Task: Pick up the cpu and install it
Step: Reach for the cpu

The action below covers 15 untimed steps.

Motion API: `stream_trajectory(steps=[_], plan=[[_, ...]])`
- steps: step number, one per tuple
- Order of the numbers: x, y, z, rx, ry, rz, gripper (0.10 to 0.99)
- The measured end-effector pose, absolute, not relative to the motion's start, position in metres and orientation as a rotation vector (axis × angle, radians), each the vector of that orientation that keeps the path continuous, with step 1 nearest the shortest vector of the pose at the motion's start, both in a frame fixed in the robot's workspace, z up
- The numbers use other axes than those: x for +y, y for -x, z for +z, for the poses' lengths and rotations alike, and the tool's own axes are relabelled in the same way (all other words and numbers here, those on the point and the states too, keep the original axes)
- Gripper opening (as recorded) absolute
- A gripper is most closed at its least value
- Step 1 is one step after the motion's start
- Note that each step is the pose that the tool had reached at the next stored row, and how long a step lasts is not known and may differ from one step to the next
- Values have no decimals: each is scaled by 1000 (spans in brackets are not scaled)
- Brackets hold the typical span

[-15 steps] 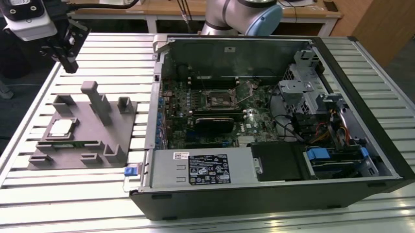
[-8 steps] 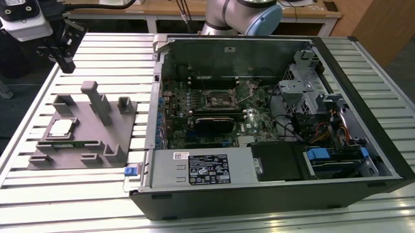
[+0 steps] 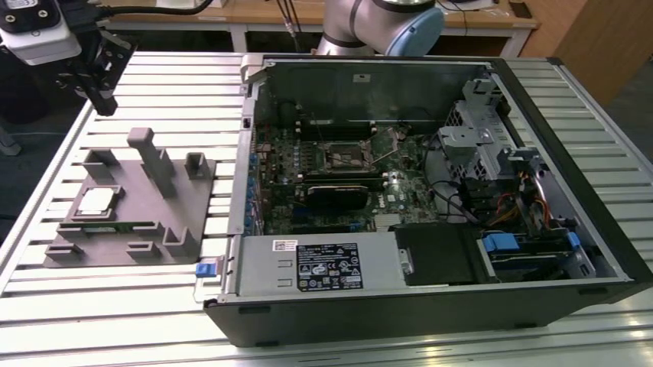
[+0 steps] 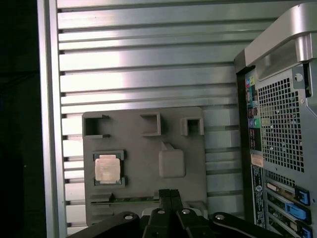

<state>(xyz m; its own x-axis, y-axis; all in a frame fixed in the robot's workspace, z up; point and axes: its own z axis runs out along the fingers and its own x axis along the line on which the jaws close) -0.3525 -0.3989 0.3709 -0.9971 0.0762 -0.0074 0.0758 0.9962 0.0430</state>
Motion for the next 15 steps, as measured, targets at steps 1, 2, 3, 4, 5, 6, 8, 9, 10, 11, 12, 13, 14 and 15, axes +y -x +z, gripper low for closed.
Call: stream_trajectory(steps=[1,2,3,4,5,6,8,9,10,11,12,13,14,15], plan=[[-399,353,371,3130,-119,67,118],[-399,353,371,3130,-119,67,118],[-399,353,371,3130,-119,67,118],[-399,354,371,3130,-119,67,118],[-399,354,371,3130,-119,67,118],[-399,355,371,3130,-119,67,118],[-399,358,371,3130,-119,67,118],[-399,359,371,3130,-119,67,118],[-399,361,371,3130,-119,67,118],[-399,363,371,3130,-119,67,118],[-399,366,370,3129,-119,67,118],[-399,369,370,3130,-119,67,118],[-400,371,370,3130,-119,67,118],[-400,374,370,3130,-119,67,118]])
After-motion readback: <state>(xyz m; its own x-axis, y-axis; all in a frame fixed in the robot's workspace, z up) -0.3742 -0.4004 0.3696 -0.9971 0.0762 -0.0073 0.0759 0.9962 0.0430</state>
